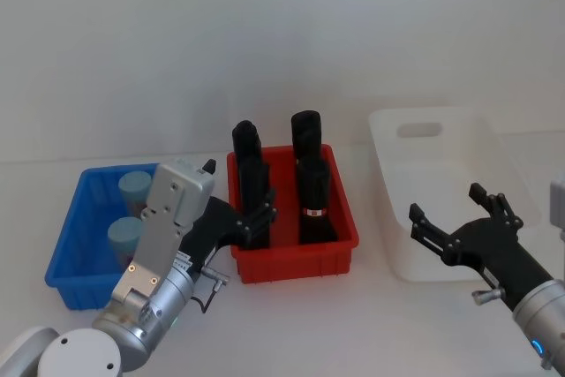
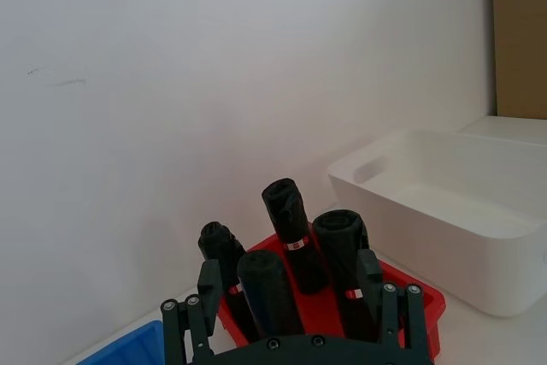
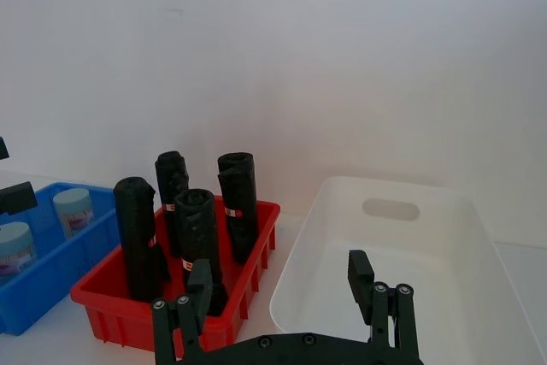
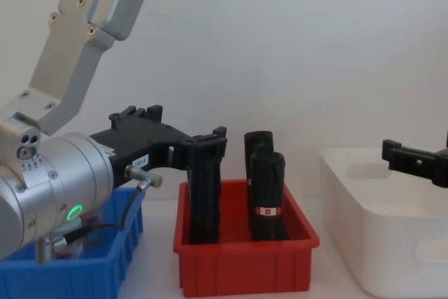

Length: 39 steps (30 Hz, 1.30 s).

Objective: Pick the cotton swabs from the blue box and place them into the white box.

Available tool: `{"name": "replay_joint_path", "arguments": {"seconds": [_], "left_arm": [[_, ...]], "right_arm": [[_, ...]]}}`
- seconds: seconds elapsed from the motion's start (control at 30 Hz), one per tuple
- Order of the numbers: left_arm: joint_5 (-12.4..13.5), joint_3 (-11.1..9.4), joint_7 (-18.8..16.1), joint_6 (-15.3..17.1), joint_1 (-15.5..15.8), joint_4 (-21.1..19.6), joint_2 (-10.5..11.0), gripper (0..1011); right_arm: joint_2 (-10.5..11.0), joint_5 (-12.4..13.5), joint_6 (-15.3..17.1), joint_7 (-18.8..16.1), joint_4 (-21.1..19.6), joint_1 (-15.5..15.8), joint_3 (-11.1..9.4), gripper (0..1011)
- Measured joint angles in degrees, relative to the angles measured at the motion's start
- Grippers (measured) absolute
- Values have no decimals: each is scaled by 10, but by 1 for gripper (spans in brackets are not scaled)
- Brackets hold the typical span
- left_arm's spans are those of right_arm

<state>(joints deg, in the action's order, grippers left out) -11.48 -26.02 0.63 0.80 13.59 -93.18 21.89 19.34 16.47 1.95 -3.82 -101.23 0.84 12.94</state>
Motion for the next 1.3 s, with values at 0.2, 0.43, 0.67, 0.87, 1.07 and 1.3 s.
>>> {"name": "replay_joint_path", "arguments": {"seconds": [0.2, 0.43, 0.67, 0.87, 1.07, 1.3], "left_arm": [[0, 0, 0, 0, 0, 0, 0, 1004], [0, 0, 0, 0, 0, 0, 0, 1004], [0, 0, 0, 0, 0, 0, 0, 1004], [0, 0, 0, 0, 0, 0, 0, 1004], [0, 0, 0, 0, 0, 0, 0, 1004], [0, 0, 0, 0, 0, 0, 0, 1004]], "right_arm": [[0, 0, 0, 0, 0, 0, 0, 1002], [0, 0, 0, 0, 0, 0, 0, 1002], [0, 0, 0, 0, 0, 0, 0, 1002], [0, 0, 0, 0, 0, 0, 0, 1002], [0, 0, 0, 0, 0, 0, 0, 1002], [0, 0, 0, 0, 0, 0, 0, 1002]]}}
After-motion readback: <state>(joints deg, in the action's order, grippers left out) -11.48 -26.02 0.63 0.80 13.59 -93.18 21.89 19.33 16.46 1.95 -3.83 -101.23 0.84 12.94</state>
